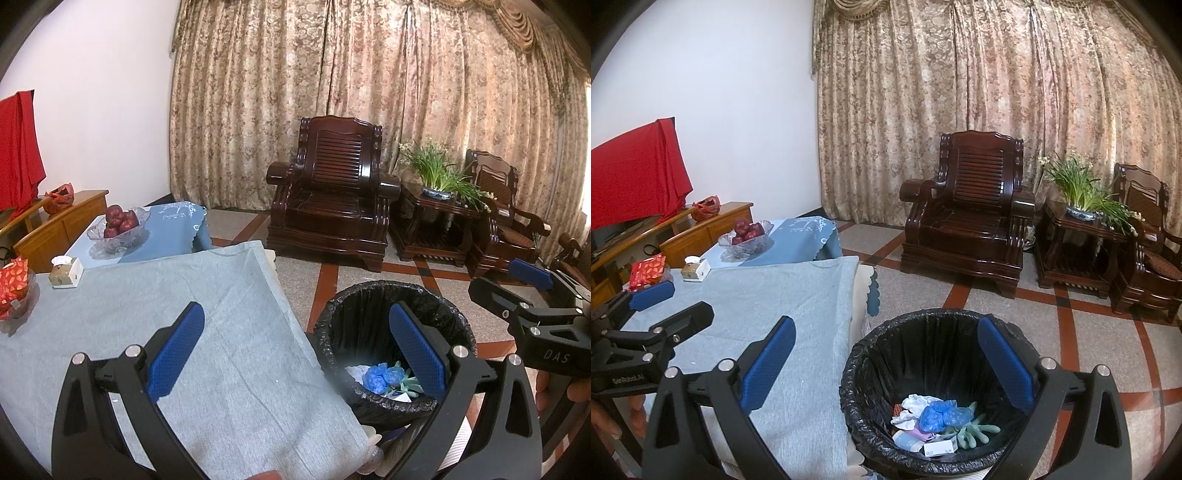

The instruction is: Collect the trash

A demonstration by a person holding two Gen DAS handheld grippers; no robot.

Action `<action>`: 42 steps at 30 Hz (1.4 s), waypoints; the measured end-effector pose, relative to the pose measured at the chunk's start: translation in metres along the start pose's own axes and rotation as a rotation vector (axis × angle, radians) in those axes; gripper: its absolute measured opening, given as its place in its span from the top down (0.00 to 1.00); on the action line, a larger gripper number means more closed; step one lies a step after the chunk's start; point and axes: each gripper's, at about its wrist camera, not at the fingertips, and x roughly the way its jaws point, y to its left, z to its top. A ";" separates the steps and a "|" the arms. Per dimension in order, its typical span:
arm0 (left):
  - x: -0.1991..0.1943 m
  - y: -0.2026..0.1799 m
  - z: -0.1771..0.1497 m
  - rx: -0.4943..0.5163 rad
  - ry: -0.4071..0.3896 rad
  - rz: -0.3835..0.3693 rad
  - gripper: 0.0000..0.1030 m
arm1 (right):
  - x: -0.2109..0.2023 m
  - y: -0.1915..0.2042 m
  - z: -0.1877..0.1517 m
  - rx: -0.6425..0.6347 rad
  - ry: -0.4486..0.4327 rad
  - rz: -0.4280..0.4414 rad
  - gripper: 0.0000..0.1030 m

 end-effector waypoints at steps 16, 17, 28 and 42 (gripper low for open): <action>-0.001 0.002 0.000 -0.002 0.004 0.000 0.05 | 0.000 0.001 0.000 0.001 0.002 -0.001 0.06; -0.001 0.003 -0.001 -0.003 0.005 0.000 0.05 | 0.000 0.001 0.000 0.001 0.004 -0.001 0.06; -0.003 0.013 -0.008 -0.003 0.014 0.004 0.05 | 0.002 0.003 -0.002 0.002 0.008 -0.002 0.06; 0.002 0.015 -0.013 -0.003 0.020 -0.001 0.05 | 0.006 0.006 -0.014 0.006 0.018 -0.003 0.06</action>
